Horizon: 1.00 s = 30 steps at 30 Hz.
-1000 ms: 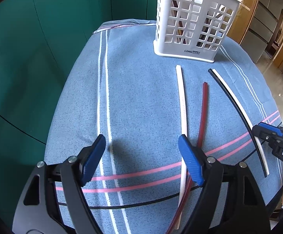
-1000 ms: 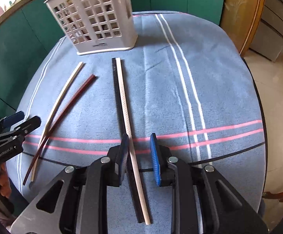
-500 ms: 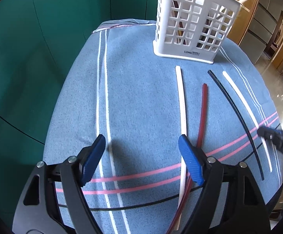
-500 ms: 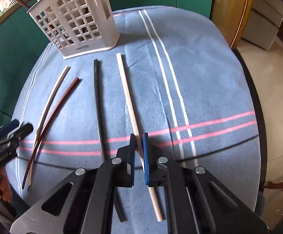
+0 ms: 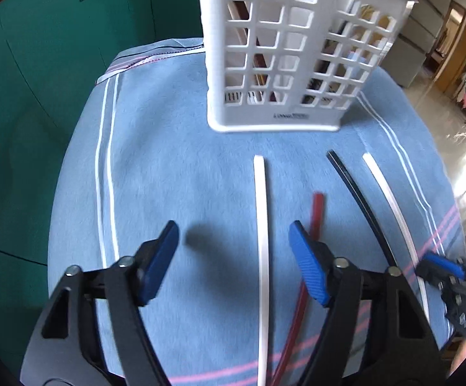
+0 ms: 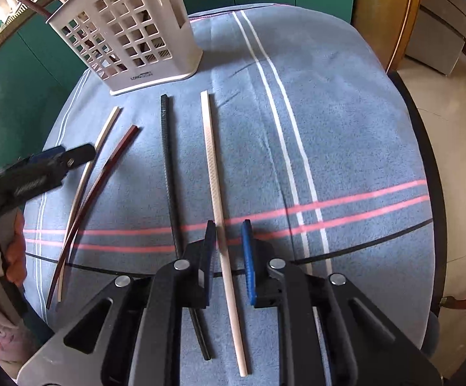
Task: Organize utensils
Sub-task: 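Lower the left gripper to the white chopstick and close on it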
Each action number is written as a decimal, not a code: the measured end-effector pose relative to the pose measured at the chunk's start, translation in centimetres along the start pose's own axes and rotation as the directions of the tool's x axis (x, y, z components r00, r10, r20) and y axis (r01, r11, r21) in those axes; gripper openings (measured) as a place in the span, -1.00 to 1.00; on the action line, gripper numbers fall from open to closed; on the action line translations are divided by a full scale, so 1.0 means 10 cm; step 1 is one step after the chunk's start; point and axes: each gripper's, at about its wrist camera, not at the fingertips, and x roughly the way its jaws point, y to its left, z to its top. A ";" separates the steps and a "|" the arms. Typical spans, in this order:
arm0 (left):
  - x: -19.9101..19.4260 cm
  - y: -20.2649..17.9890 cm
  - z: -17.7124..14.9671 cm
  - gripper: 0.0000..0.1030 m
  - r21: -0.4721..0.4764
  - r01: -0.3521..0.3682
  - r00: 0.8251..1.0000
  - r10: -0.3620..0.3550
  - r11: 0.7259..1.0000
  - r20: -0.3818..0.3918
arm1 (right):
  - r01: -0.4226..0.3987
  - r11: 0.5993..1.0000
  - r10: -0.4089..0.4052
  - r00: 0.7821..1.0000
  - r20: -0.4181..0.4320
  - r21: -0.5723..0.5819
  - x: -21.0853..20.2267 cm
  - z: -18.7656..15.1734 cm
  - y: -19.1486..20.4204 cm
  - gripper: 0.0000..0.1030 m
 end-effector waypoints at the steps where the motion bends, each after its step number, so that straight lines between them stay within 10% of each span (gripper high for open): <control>1: 0.04 -0.02 0.06 0.35 0.006 -0.007 1.000 0.007 1.000 -0.003 | 0.000 1.000 0.000 1.000 0.002 0.000 0.00 0.00 -0.01 -0.62; 30: 0.03 0.10 -0.04 -0.09 0.038 -0.048 0.999 0.049 0.998 -0.018 | 0.003 1.000 -0.004 0.998 0.056 0.024 0.10 0.25 -0.09 -0.29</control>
